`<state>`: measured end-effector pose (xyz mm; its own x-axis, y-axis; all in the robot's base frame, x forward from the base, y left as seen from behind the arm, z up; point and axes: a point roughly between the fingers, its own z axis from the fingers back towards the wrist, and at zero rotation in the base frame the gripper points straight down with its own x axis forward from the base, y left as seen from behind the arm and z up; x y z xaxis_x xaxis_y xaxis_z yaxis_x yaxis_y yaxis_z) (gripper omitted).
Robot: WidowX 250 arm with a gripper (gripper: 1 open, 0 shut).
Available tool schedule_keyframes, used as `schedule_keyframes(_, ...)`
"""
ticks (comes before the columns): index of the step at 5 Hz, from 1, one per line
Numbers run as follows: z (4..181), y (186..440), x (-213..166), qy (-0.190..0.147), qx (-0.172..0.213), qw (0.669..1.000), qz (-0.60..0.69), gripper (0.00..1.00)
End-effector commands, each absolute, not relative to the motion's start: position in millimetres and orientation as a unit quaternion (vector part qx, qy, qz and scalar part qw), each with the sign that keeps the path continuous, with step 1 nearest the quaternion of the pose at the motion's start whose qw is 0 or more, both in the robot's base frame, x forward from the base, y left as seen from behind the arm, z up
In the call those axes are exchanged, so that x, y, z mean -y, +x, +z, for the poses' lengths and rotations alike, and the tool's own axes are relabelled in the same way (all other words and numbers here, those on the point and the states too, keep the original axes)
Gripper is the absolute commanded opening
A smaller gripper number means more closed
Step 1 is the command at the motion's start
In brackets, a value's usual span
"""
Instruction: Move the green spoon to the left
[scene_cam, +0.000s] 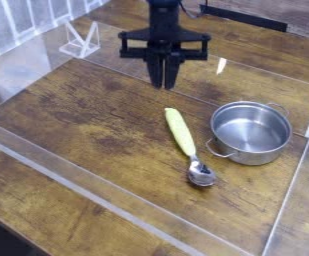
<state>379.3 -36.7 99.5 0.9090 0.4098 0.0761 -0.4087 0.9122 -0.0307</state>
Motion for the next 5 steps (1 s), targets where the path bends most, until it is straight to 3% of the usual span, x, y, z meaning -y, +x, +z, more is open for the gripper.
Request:
schedule_keyframes(1,118.9,377.5,66.8,-0.02,0.084,0.968,0.234,1.0)
schedule_keyframes(3,105.6,390.8,70.4,-0.013,0.075,0.943,0.324,1.0)
schedule_keyframes(5,97.0,395.5,63.4,-0.005,0.063,0.938,0.34,1.0)
